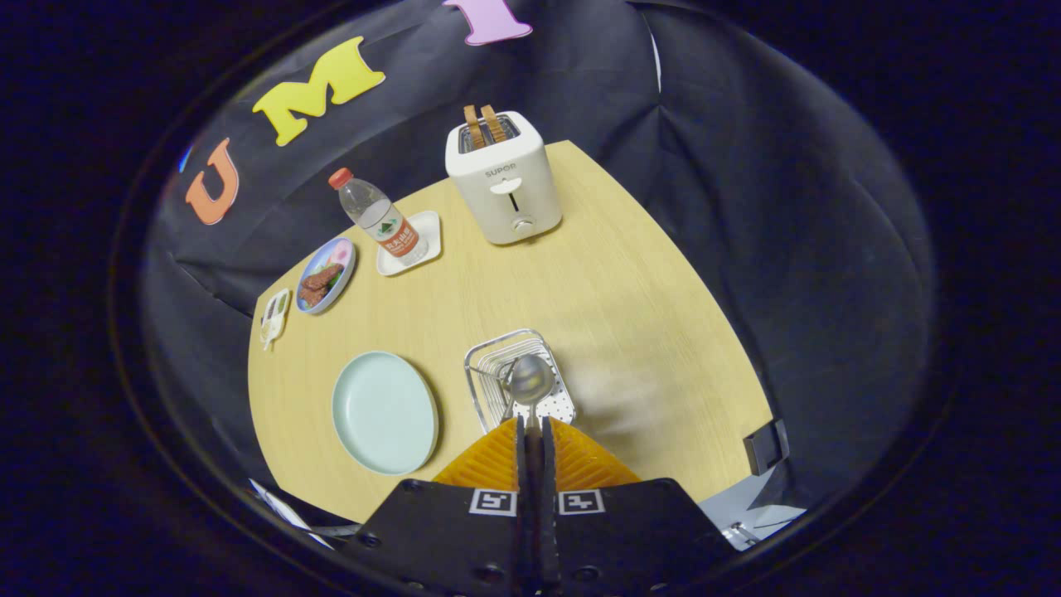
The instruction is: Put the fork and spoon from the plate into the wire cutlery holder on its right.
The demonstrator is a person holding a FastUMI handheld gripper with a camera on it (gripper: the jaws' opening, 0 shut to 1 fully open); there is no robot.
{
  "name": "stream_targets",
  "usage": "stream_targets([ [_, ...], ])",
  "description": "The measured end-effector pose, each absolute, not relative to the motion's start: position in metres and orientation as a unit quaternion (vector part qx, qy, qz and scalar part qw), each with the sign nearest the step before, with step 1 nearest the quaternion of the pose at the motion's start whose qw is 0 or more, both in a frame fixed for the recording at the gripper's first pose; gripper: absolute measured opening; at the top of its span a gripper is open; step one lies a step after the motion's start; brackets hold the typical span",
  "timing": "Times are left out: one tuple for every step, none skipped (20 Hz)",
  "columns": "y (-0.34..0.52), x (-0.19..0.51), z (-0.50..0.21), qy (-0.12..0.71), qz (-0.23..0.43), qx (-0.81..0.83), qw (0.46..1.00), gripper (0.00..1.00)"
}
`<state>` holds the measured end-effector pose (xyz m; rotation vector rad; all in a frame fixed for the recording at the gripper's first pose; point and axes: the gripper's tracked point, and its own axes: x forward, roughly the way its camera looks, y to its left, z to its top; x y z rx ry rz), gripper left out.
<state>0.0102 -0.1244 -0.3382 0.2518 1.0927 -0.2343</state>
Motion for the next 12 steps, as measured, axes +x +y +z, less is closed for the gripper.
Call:
stream_targets([
  [-0.125,0.011,-0.338,0.517,-0.111,0.121,0.840,0.04],
  [-0.124,0.011,-0.337,0.518,-0.109,0.123,0.840,0.04],
  [-0.123,0.013,-0.337,0.516,-0.107,0.125,0.841,0.04],
  [-0.122,0.014,-0.336,0.513,-0.104,0.125,0.843,0.08],
  [-0.123,0.015,-0.336,0.513,-0.105,0.124,0.843,0.07],
  [-0.121,0.016,-0.333,0.510,-0.104,0.124,0.845,0.01],
  [-0.117,0.018,-0.330,0.504,-0.099,0.128,0.848,0.01],
  [-0.116,0.019,-0.330,0.502,-0.098,0.127,0.850,0.11],
  [-0.116,0.020,-0.329,0.499,-0.100,0.124,0.852,0.17],
  [-0.113,0.020,-0.327,0.494,-0.096,0.122,0.855,0.19],
  [-0.109,0.020,-0.325,0.491,-0.093,0.117,0.858,0.23],
  [-0.107,0.021,-0.322,0.486,-0.090,0.112,0.862,0.25],
])
